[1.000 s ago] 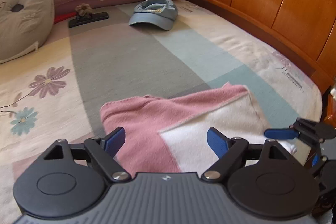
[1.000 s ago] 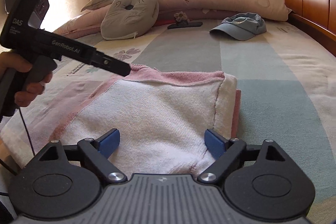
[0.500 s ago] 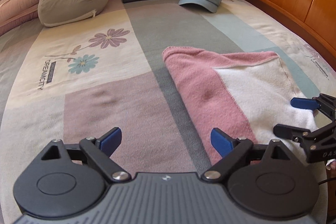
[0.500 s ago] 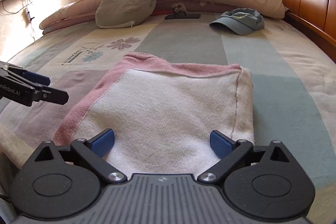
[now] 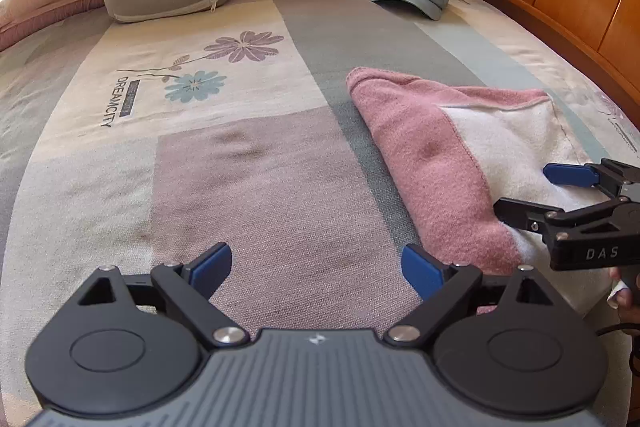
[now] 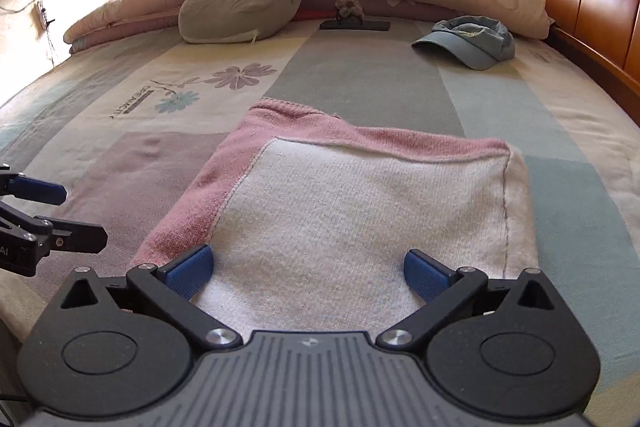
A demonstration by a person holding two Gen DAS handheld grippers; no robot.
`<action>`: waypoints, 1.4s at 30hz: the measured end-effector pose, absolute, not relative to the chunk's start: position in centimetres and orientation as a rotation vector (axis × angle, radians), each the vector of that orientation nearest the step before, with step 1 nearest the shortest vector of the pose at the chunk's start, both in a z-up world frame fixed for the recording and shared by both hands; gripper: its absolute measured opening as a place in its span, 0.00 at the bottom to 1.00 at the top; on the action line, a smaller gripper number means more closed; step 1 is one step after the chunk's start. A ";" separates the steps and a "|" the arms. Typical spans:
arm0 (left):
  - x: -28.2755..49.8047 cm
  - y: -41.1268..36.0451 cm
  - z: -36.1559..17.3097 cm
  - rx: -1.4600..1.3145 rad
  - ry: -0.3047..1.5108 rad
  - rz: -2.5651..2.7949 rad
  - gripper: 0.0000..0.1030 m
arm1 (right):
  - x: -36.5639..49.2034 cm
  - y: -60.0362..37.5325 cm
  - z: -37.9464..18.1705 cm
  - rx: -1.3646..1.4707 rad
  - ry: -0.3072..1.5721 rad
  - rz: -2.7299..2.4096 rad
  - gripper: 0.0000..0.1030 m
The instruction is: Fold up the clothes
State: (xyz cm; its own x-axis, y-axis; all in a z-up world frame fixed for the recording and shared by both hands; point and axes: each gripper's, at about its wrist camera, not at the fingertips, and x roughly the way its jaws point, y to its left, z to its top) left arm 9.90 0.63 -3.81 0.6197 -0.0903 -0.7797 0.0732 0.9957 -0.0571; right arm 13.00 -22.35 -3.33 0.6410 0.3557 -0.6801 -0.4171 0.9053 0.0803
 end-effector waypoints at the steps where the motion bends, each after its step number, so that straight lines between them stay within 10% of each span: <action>1: 9.8 0.8 -3.9 -0.028 0.900 -0.097 0.89 | 13.0 -22.6 -3.2 -0.078 0.764 0.437 1.00; 30: 9.7 -2.3 -3.5 -0.019 0.895 -0.146 0.89 | 7.4 -26.2 -1.4 -0.154 0.714 0.403 1.00; 42: 13.0 -0.8 -3.4 -0.371 0.932 -0.386 0.90 | 15.3 -38.8 -2.5 0.551 0.974 0.472 1.00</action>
State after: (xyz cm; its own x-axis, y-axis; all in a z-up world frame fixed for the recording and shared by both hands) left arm 13.04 -0.78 -3.36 0.5381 -0.4724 -0.6981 0.1588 0.8702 -0.4665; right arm 15.27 -38.79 -2.48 0.4825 0.6011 -0.6371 -0.1275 0.7678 0.6279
